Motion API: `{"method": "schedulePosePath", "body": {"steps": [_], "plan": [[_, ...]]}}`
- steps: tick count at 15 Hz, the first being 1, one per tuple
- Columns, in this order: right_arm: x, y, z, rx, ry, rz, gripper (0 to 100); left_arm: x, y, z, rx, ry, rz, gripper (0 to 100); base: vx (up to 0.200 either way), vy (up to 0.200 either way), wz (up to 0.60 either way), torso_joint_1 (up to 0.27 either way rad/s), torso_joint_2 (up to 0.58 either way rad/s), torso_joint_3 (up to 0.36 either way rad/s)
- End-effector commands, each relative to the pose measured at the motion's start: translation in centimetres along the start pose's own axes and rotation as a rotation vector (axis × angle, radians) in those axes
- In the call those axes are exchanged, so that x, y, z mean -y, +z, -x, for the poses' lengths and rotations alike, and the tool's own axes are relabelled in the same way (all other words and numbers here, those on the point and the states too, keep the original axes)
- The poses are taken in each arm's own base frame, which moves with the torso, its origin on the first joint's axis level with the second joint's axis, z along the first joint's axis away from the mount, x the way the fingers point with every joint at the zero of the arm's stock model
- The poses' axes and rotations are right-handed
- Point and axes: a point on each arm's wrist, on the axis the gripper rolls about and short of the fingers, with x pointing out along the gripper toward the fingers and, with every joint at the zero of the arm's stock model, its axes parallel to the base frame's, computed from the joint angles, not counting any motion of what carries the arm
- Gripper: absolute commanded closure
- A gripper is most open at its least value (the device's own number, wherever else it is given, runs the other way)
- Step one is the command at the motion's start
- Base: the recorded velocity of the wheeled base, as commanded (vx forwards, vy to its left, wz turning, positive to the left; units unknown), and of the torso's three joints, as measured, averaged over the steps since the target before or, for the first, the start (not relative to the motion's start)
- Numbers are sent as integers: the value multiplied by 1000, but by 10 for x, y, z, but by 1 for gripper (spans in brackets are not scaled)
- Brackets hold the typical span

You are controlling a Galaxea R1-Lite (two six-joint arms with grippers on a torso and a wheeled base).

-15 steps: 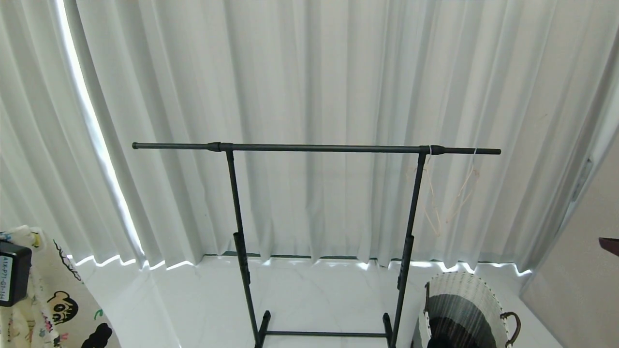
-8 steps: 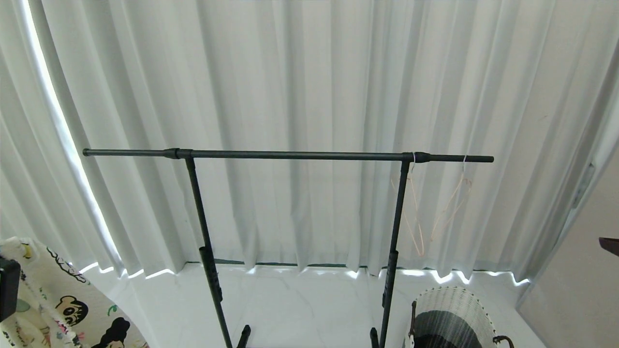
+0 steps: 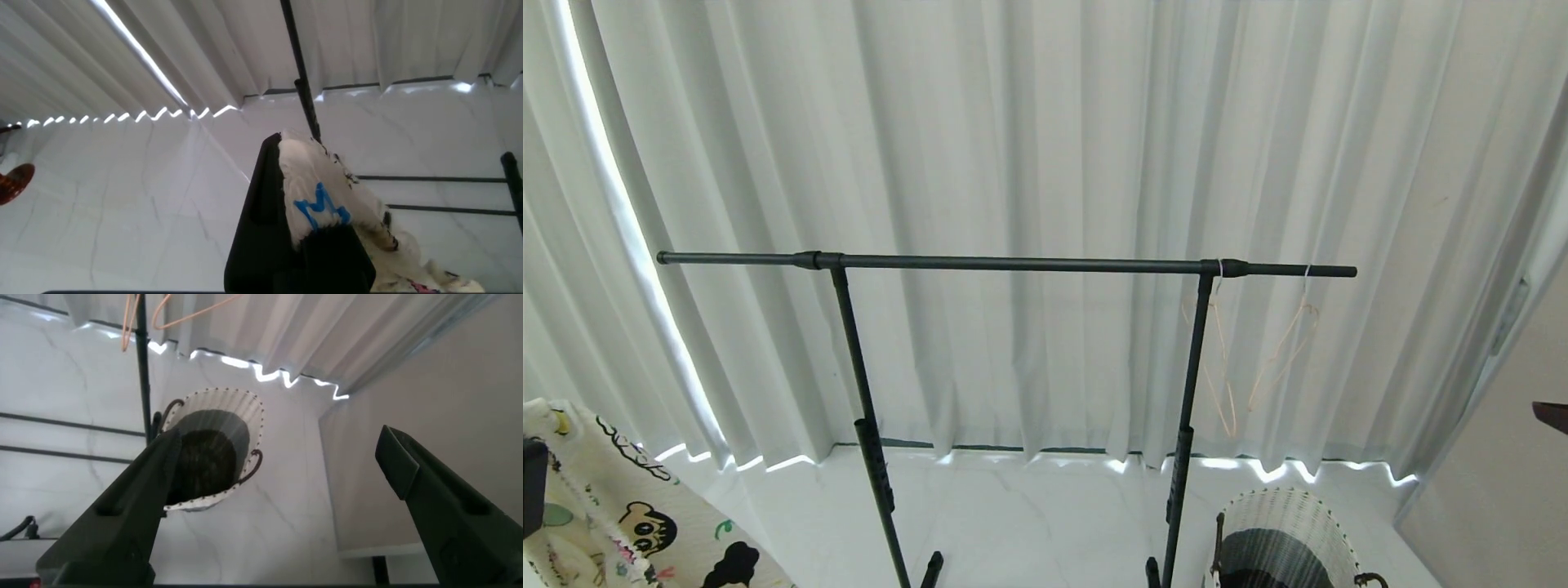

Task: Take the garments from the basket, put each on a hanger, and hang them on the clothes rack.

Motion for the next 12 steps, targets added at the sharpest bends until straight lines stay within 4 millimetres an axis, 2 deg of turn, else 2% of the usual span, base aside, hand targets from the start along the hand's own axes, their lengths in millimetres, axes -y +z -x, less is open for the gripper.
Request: {"method": "schedulePosePath", "body": {"steps": [1,6,12], "plan": [[-1,1,-5,-18,2,2,0,0,0,-1,-2,-3,-2,100,200,0,0,2,7,7],[-5,8,-34,45,5,-47,0,0,1,-1,-2,-3,-3,100,200,0,0,-6,-2,2],[-8,13,-58,26,19,-79,0,0,1,0,2,-2,-2,100,200,0,0,8,3,3]]}}
